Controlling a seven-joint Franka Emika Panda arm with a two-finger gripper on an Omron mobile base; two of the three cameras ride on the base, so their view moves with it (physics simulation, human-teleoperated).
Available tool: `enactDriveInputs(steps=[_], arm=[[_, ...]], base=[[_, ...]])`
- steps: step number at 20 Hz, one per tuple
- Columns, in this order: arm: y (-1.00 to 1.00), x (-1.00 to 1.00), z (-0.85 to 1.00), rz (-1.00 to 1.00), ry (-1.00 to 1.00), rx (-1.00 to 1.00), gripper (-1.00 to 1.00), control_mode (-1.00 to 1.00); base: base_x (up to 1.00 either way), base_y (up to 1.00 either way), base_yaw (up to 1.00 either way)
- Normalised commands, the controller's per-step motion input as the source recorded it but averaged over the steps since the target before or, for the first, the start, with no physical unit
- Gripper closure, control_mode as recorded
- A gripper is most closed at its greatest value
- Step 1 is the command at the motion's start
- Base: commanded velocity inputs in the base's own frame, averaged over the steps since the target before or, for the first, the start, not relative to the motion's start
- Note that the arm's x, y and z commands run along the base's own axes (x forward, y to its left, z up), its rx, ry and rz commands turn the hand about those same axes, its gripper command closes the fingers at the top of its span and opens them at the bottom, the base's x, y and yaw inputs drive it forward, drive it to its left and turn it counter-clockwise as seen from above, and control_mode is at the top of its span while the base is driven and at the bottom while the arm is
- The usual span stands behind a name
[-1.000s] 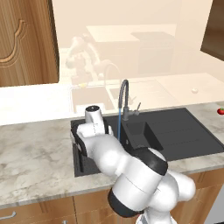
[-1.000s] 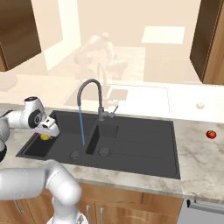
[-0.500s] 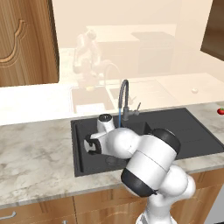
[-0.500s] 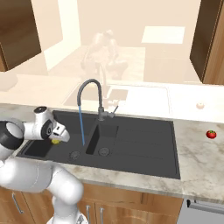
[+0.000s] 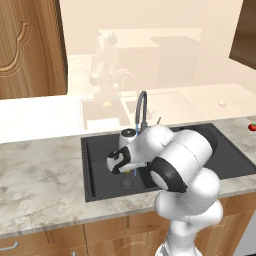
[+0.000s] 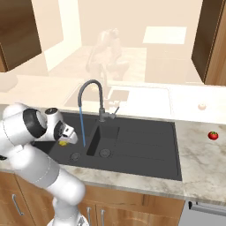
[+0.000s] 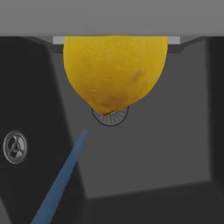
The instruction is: Turn on the sink faucet. Then move the lemon from the counter to the sink. Turn off the sink. Move the vegetable from the sink to the pot next to the stove. Finally move the pot to the front left burner.
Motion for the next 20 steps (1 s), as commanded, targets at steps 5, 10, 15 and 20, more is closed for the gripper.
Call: enactDriveInputs(steps=[5,10,15,20], arm=[[-0.01,0.17,-0.16,0.0,0.02,0.0,1.0,-1.0],[0.02,0.1,-0.07,0.0,0.04,0.0,1.0,-1.0],[0.0,0.21,-0.17,0.0,0.01,0.0,1.0,-1.0],[0.0,0.21,-0.27,0.0,0.01,0.0,1.0,-1.0]], base=[[0.0,0.0,0.0],[0.0,0.0,0.0],[0.0,0.0,0.0],[0.0,0.0,0.0]])
